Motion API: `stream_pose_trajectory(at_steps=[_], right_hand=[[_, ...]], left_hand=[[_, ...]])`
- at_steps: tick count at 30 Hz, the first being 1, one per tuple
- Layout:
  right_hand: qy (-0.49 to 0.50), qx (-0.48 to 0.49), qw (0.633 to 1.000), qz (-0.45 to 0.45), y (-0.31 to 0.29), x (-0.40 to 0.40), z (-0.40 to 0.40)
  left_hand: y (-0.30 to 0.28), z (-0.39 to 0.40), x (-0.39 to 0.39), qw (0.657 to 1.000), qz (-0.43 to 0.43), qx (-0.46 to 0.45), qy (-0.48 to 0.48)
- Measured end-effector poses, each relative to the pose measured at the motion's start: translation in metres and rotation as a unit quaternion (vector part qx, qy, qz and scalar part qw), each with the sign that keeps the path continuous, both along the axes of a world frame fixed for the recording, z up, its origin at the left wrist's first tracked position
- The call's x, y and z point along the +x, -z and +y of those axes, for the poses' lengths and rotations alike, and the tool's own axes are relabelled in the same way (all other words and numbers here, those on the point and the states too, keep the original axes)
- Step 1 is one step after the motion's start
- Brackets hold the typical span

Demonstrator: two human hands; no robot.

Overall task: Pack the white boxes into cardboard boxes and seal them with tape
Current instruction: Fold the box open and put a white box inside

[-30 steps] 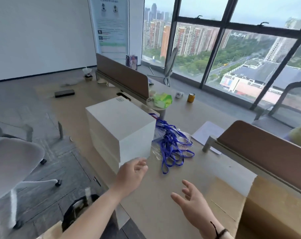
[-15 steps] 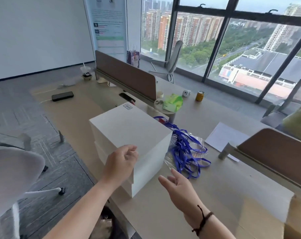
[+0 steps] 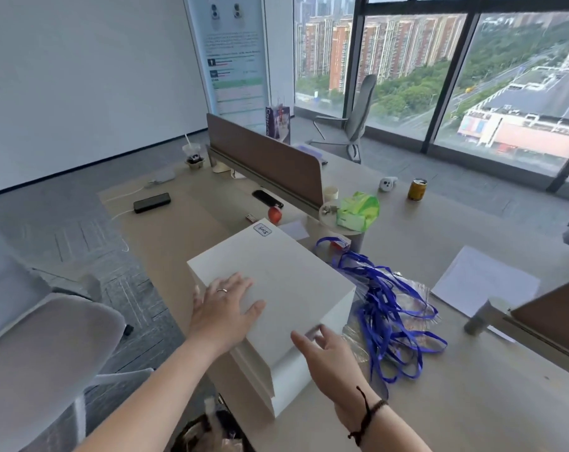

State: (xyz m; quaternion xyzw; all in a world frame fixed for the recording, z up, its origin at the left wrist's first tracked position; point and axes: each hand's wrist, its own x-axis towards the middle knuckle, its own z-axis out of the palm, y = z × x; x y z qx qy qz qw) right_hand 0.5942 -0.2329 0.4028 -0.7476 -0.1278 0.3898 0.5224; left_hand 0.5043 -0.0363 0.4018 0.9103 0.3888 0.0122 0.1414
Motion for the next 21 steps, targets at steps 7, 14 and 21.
stream_pose_trajectory(at_steps=[7,14,21], right_hand=[[0.035,-0.042,0.999,0.001,0.008,0.0,0.017],[0.135,-0.083,0.983,0.093,0.004,0.004,0.046],[0.193,-0.068,0.965,0.164,0.009,0.012,0.067]], left_hand=[[-0.007,0.088,0.027,1.0,0.017,-0.018,-0.012],[-0.013,0.158,0.058,0.987,0.022,-0.159,-0.008],[-0.022,0.181,0.074,0.925,-0.034,-0.377,0.042]])
